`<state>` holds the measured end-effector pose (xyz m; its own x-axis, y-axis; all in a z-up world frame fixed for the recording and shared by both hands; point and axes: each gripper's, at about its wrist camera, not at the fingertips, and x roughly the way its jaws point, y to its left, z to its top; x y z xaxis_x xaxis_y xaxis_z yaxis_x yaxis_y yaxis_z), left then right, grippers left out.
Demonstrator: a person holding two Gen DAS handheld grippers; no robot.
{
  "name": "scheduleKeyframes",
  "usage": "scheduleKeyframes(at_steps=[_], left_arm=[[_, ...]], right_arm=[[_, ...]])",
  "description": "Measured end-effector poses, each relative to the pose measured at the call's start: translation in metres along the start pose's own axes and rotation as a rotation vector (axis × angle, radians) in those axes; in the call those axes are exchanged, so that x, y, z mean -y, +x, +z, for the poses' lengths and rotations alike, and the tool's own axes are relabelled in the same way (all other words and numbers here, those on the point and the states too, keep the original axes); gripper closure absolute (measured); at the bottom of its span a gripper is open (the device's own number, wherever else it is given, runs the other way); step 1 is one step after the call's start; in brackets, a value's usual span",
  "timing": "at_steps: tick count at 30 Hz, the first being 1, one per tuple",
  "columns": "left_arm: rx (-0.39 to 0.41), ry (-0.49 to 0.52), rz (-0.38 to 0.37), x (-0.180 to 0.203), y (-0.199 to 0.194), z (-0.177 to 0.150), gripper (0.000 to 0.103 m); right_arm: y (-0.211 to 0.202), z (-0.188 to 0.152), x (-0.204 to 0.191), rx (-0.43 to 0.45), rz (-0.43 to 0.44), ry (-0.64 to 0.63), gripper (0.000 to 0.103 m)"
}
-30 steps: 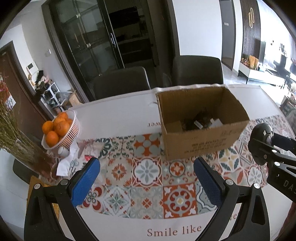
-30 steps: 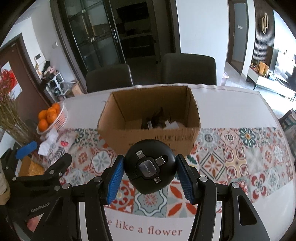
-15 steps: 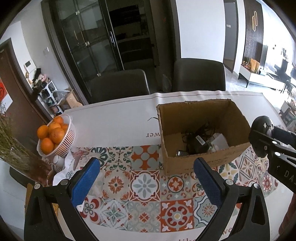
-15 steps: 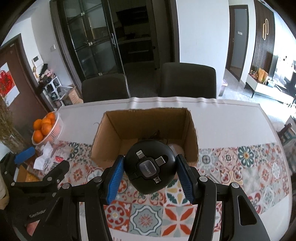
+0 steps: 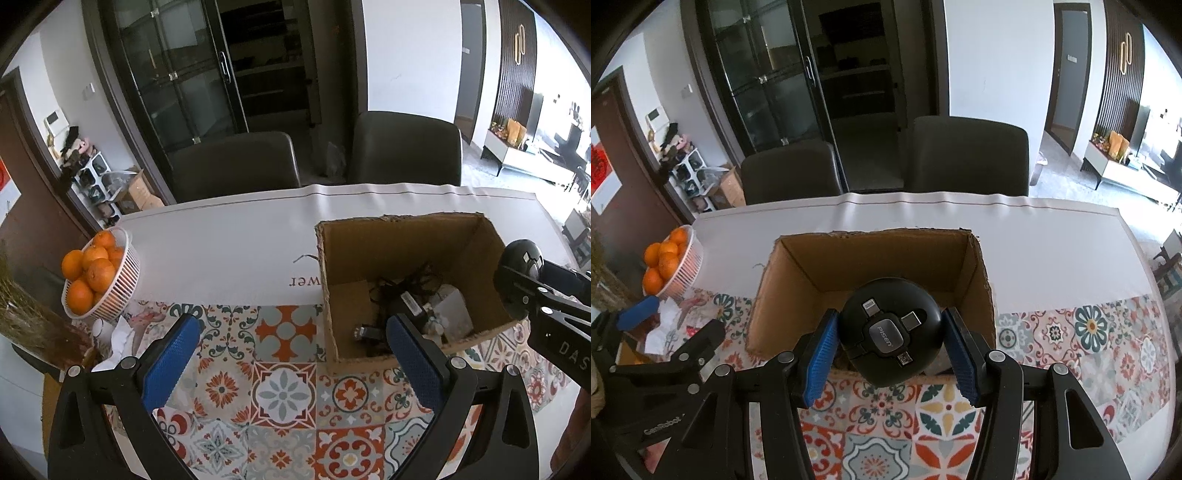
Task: Organize rigid objects
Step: 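Lower the gadget into the box and open the right tool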
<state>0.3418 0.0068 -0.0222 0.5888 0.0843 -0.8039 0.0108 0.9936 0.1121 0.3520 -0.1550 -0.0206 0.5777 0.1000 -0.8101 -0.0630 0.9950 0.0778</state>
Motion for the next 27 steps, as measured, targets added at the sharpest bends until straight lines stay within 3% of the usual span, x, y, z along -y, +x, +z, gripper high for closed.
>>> scheduleKeyframes(at_steps=[9,14,20,27], left_arm=[[0.007,0.020,0.059,0.003,0.012,0.001,0.000],[0.013,0.013,0.047,0.003,0.006,-0.003,0.000],[0.064,-0.002,0.015,0.001,-0.023,-0.011,0.000],[0.186,-0.008,0.026,-0.004,-0.081,-0.021,0.000]], right_arm=[[0.020,0.001,0.006,-0.023,-0.029,0.019,0.045],[0.011,0.000,0.008,-0.006,-0.069,0.021,0.045],[-0.021,-0.009,0.006,0.044,-0.094,0.032,0.043],[-0.073,-0.025,0.002,0.142,-0.116,0.046,0.037]])
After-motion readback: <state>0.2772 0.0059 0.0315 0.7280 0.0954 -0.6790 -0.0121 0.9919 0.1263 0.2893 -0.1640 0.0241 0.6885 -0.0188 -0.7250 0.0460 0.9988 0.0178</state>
